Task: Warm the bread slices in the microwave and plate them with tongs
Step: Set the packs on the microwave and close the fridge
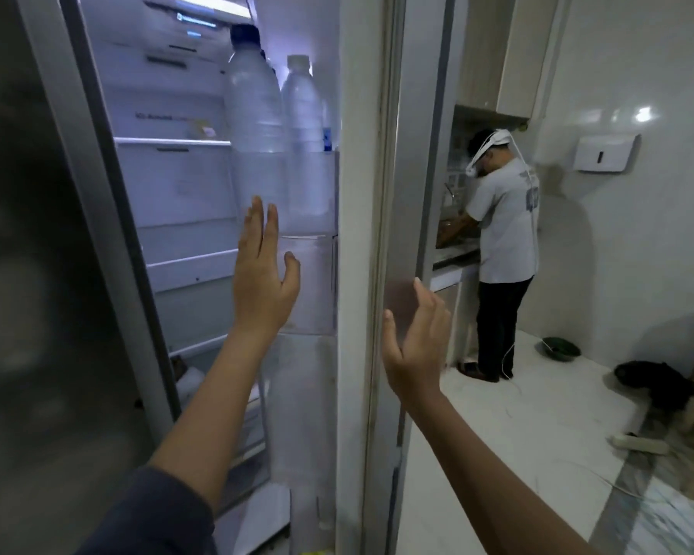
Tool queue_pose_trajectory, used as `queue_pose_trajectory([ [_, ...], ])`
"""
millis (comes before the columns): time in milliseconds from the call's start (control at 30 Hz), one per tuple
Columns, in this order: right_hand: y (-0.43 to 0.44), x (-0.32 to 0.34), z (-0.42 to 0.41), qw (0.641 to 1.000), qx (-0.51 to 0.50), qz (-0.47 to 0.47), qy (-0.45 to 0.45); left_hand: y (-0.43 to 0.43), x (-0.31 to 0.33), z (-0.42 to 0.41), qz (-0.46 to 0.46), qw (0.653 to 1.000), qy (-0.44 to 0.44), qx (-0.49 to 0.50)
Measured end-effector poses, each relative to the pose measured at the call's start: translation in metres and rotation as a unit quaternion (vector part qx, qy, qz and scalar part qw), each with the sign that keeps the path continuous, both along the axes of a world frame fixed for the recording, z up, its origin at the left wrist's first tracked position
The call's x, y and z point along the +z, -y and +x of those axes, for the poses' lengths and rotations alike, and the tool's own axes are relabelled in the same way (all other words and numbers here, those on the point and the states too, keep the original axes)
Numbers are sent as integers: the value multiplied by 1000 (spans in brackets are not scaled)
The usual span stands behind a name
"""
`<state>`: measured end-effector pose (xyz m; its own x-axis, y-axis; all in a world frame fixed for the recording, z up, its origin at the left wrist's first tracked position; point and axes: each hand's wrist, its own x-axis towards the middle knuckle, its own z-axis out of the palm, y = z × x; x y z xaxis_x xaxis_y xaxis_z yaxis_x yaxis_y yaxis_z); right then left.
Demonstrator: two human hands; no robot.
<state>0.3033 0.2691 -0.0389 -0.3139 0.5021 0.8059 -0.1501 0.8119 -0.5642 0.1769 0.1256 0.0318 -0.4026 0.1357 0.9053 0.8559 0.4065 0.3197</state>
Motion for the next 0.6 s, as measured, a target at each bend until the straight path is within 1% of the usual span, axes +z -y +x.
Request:
queue_pose_trajectory([
  [67,12,5,-9,999,33,36,-8,13,6,1,7,999,36,1],
  [133,20,14,-19,996,61,60,-25,20,15,6,2,999,31,-6],
  [233,27,31,-40,993,93,38,-56,26,30,16,3,999,2,-42],
  [300,30,42,-60,990,119,19,-71,27,38,18,3,999,-18,-48],
  [367,31,52,-82,987,149,19,-64,27,42,13,-5,999,-34,-39],
  [467,36,63,-119,977,204,36,-47,29,43,-5,-3,999,-30,-12],
  [600,47,74,-171,959,264,62,-83,38,39,-42,29,998,-33,51],
])
